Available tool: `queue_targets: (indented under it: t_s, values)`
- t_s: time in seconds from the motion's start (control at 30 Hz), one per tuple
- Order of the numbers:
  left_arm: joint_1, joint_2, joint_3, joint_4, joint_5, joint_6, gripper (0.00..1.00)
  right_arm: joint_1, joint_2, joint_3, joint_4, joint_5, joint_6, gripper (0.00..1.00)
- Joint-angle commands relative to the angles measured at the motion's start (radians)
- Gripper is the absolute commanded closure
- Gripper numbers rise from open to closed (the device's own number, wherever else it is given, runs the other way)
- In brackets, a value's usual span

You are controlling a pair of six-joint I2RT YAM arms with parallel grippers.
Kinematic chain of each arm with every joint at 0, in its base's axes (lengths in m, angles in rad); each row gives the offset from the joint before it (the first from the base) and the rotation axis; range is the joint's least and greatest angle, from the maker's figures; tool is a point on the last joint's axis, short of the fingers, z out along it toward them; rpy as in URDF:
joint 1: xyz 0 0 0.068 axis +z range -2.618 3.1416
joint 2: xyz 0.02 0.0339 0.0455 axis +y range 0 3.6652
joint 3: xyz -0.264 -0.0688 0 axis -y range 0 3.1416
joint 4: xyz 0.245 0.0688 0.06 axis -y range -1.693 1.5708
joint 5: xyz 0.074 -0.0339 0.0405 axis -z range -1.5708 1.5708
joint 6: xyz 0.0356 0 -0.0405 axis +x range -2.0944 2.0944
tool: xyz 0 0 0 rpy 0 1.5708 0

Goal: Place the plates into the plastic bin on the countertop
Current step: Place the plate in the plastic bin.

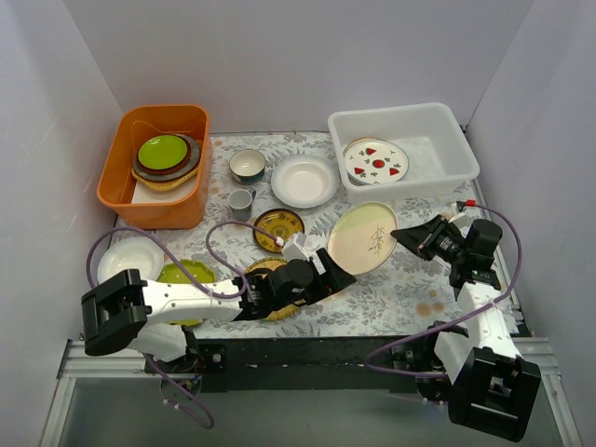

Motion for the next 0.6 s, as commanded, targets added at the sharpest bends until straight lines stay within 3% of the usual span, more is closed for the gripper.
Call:
queue_targets:
  t_s: [0.0,0.23,0.57]
  values:
    - [-0.001,-0.091,0.005,-0.108,-0.082,-0.036,0.21,0.001,0.008,0.137,0.102,-0.078,0.035,0.99]
    - [-0.002,-0.175,-0.026,-0.174,-0.128,-0.039,0.2,0.0,0.055,0.213,0.117,-0.108,0.053,0.99]
    - [-0.002,-0.177,-0.046,-0.203,-0.12,-0.056,0.19,0.001,0.132,0.265,0.32,-0.133,0.205,0.99]
